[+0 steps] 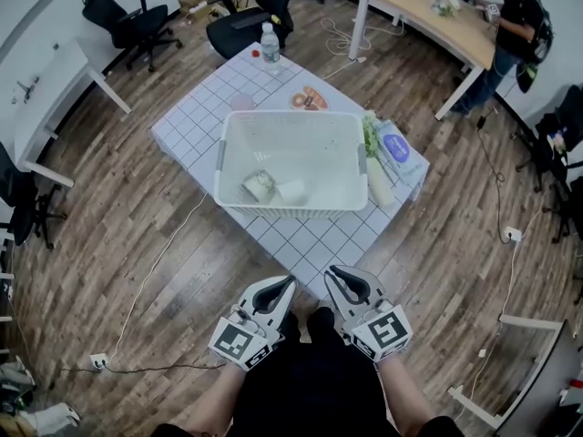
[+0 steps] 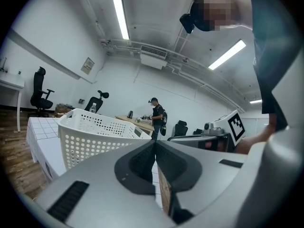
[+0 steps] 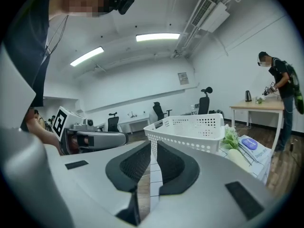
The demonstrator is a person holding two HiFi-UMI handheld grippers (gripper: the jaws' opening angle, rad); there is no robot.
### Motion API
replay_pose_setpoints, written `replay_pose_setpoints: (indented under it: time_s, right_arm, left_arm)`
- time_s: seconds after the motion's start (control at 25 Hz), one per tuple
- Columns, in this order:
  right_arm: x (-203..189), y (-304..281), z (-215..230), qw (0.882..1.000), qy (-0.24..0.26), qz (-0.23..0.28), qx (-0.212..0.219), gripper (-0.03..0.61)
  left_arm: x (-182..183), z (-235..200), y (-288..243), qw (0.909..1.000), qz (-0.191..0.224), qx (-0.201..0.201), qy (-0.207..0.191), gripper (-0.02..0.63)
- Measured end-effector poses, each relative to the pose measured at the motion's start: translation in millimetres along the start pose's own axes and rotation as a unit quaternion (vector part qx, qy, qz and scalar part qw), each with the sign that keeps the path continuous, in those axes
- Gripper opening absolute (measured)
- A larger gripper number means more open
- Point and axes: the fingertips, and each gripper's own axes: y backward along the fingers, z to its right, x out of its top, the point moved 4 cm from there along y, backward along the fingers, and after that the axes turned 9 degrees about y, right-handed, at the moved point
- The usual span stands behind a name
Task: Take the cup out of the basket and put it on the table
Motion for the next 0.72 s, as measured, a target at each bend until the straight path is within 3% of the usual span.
replay_pose_setpoints:
  time_s: [0.32, 0.72]
  right_arm:
    - [6.1, -19.3, 6.3, 1.000, 0.021, -0.004, 0.016, 0.048]
    - [17.6, -44.0, 22.1, 0.999, 0.036, -0.016, 0.027, 0.081]
  left_arm:
    - [9.7, -14.3, -2.7, 0.9997, -0.001, 0.013, -0.020, 0.006]
    - [8.2, -26.8, 1.2, 0.9995, 0.000, 0.027, -0.013, 0.006]
